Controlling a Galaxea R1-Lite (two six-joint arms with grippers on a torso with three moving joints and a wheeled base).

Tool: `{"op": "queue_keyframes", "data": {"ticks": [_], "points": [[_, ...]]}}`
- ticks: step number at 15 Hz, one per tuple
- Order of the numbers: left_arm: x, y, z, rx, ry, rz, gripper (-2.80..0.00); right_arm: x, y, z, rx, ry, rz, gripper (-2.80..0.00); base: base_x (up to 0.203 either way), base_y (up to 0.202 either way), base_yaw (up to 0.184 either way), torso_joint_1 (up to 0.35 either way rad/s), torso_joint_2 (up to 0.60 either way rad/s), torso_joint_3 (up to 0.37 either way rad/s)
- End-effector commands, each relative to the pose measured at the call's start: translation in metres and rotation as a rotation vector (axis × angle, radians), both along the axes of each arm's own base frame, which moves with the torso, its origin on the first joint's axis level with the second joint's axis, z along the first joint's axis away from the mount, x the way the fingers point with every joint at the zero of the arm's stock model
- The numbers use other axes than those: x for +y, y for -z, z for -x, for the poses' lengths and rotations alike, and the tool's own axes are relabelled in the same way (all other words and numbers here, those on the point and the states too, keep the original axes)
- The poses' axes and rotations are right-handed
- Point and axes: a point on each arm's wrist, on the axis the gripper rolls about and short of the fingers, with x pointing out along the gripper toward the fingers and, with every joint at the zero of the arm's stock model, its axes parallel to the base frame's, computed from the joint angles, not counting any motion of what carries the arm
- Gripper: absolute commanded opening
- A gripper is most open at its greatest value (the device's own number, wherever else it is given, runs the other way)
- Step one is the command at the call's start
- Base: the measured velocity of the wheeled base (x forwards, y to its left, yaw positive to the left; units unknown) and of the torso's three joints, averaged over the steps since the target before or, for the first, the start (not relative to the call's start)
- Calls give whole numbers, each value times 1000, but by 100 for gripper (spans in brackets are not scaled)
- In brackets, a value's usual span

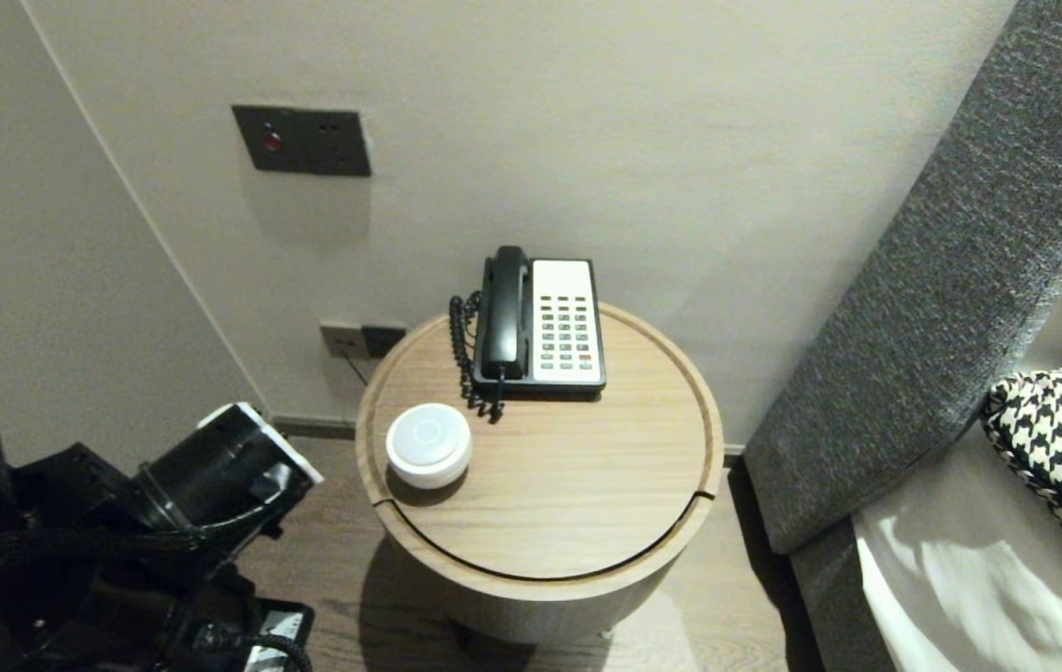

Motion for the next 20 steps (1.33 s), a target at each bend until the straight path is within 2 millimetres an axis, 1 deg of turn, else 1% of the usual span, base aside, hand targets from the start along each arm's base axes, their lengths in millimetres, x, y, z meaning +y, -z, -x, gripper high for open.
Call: {"op": "queue_keyframes", "data": {"ticks": [1,3,7,8,10,12,15,17,18,20], "points": [[22,-24,17,-133,-47,3,-280,0,11,-3,40,0,0,-280,0,0,0,0,0,0],[32,-39,27,-214,-71,21,-280,0,11,-3,41,0,0,-280,0,0,0,0,0,0],[54,-81,47,-375,-89,71,-280,0,11,-3,41,0,0,-280,0,0,0,0,0,0],[62,-91,53,-409,-88,71,-280,0,11,-3,41,0,0,-280,0,0,0,0,0,0],[74,-101,61,-457,-88,69,-280,0,11,-3,41,0,0,-280,0,0,0,0,0,0],[91,-111,77,-535,-112,95,-280,0,11,-3,41,0,0,-280,0,0,0,0,0,0],[113,-120,100,-646,-161,72,-280,0,11,-3,41,0,0,-280,0,0,0,0,0,0],[126,-120,117,-708,-213,28,-280,0,11,-3,41,0,0,-280,0,0,0,0,0,0],[131,-117,126,-729,-244,12,-280,0,11,-3,41,0,0,-280,0,0,0,0,0,0],[138,-105,149,-776,-293,14,-280,0,11,-3,41,0,0,-280,0,0,0,0,0,0]]}}
